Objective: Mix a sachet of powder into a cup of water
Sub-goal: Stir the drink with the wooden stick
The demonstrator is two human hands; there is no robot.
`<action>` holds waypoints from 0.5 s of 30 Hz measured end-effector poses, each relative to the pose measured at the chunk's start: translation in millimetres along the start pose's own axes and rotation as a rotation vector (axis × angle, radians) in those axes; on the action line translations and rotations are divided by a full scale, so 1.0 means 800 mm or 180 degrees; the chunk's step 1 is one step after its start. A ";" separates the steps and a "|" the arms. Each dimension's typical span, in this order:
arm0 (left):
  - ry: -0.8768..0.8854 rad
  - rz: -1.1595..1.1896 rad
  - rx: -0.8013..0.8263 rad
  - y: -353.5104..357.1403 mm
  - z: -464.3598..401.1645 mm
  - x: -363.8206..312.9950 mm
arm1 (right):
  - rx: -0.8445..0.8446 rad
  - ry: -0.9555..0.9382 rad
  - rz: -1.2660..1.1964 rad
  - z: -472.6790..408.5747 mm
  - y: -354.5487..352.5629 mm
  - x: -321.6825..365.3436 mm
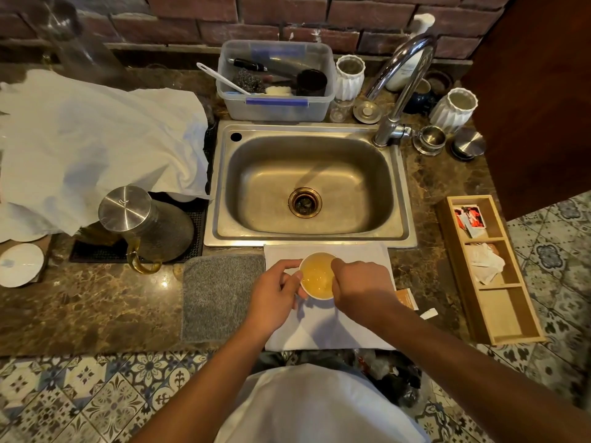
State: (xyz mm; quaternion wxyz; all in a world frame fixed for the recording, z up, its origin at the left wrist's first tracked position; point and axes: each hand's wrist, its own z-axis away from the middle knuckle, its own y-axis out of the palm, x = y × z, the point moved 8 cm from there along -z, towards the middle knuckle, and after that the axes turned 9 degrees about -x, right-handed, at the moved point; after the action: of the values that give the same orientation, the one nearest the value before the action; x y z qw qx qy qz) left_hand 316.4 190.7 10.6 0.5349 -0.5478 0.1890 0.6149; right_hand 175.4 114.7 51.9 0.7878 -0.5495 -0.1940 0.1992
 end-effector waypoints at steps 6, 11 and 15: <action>-0.0006 -0.0016 0.0011 -0.002 0.000 0.001 | -0.0058 -0.0022 -0.0160 -0.016 0.007 0.011; -0.0011 0.0043 -0.0001 -0.001 -0.001 0.000 | 0.0139 0.0115 -0.0530 -0.009 0.029 0.009; -0.0034 0.0081 0.0017 -0.001 -0.001 0.001 | 0.0187 0.0050 -0.0393 0.006 0.027 0.011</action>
State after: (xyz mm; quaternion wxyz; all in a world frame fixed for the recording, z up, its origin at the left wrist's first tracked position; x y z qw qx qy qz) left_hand 317.5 190.6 9.8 0.5295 -0.5406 0.1948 0.6241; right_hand 177.9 130.1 33.7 0.8159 -0.5147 -0.2154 0.1516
